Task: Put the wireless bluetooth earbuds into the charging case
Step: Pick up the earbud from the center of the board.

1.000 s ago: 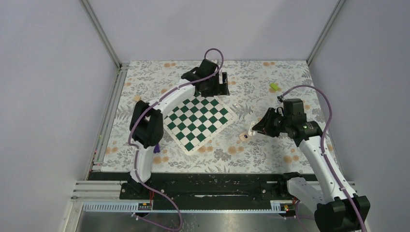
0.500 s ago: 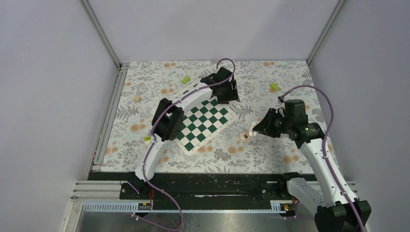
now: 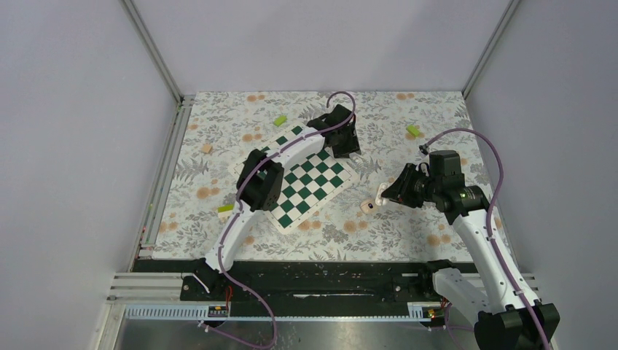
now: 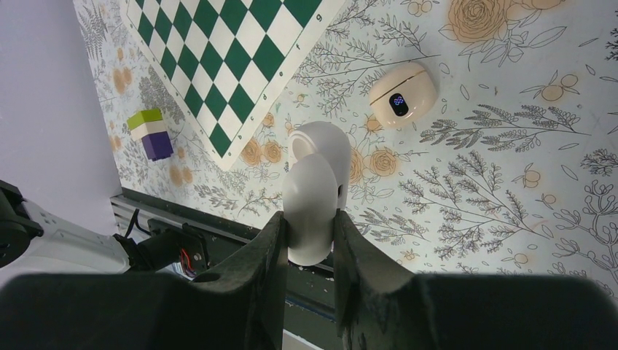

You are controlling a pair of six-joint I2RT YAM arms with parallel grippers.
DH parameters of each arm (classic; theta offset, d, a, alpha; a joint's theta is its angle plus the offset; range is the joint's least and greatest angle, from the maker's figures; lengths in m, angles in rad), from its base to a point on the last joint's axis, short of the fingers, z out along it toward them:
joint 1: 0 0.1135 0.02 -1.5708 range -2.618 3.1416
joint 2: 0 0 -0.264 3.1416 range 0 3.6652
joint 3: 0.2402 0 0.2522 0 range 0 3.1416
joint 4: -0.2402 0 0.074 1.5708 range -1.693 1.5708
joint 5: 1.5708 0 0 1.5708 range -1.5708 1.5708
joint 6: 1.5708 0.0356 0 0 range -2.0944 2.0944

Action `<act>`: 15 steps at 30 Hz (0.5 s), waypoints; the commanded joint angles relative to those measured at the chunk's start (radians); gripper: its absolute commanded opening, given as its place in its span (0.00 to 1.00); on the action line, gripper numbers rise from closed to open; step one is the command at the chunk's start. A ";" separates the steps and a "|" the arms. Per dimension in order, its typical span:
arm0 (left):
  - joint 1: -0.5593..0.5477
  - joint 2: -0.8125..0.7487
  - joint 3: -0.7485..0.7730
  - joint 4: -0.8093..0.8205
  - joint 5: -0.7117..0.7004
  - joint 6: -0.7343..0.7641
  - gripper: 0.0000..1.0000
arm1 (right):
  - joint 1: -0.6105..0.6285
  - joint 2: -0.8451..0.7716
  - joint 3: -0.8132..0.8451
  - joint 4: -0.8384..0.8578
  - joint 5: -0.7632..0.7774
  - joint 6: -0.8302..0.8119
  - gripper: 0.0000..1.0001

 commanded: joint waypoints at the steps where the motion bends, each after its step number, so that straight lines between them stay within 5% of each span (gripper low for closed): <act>1: 0.002 0.014 0.046 -0.003 -0.016 -0.023 0.47 | -0.007 -0.017 0.030 0.008 0.006 -0.019 0.00; 7: 0.003 0.033 0.042 0.018 0.009 -0.055 0.45 | -0.007 -0.012 0.028 0.006 0.003 -0.019 0.00; 15: 0.003 0.041 0.037 0.039 0.026 -0.070 0.30 | -0.007 -0.013 0.025 -0.001 0.014 -0.025 0.00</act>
